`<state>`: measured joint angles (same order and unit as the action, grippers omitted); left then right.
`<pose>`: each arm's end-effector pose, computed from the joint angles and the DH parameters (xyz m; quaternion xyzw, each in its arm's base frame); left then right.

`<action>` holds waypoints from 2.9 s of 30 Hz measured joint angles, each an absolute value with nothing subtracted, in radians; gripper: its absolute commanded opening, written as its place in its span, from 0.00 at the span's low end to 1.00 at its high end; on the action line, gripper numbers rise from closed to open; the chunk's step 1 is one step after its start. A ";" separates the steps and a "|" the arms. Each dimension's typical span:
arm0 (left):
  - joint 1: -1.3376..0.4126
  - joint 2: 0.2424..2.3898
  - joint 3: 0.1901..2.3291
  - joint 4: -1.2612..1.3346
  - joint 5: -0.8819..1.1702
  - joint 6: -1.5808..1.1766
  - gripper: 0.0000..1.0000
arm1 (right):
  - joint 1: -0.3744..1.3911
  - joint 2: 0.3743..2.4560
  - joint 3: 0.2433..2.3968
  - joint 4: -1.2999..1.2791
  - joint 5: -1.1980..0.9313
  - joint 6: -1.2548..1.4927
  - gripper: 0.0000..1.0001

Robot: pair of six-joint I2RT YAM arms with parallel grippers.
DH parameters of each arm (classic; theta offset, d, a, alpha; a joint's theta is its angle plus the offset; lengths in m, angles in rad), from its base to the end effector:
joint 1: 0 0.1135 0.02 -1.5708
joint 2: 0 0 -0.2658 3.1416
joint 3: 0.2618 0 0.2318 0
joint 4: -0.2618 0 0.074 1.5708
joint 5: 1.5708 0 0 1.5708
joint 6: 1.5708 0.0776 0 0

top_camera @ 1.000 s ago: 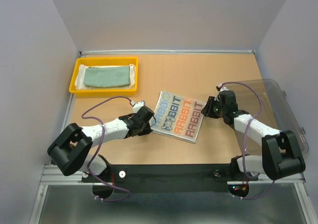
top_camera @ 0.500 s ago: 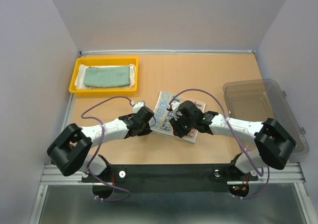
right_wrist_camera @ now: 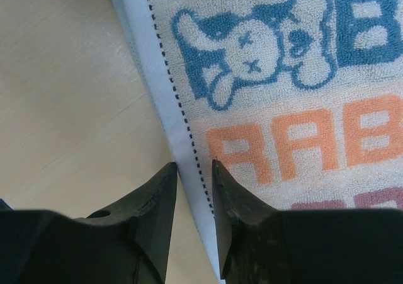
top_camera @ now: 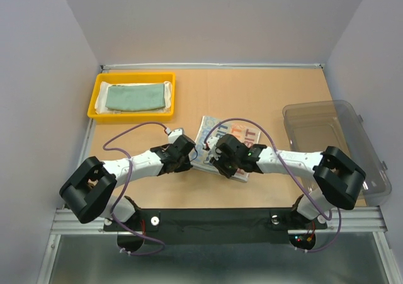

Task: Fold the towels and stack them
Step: Fold the towel

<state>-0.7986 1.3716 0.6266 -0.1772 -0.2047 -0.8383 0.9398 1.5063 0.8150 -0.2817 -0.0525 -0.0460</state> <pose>0.1950 -0.1776 0.1468 -0.0513 0.9421 -0.1652 0.2873 0.1730 0.2437 0.1570 -0.4588 0.8380 0.1498 0.2546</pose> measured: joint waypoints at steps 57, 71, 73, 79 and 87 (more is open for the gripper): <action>-0.801 1.373 0.627 -0.178 -0.212 -0.836 0.13 | 0.979 1.496 0.839 -0.408 -0.036 -0.075 0.14; -0.801 1.214 0.627 -0.268 -0.221 -0.837 0.53 | 0.983 1.418 0.860 -0.411 0.115 0.041 0.56; -0.801 1.184 0.628 -0.275 -0.223 -0.837 0.53 | 0.966 1.374 0.860 -0.410 0.155 0.074 0.56; -0.801 1.215 0.636 -0.264 -0.221 -0.834 0.44 | 0.817 1.265 0.830 -0.379 0.274 0.209 0.56; -0.801 1.396 0.710 -0.216 -0.226 -0.805 0.38 | 0.746 1.177 0.704 -0.364 0.326 0.314 0.56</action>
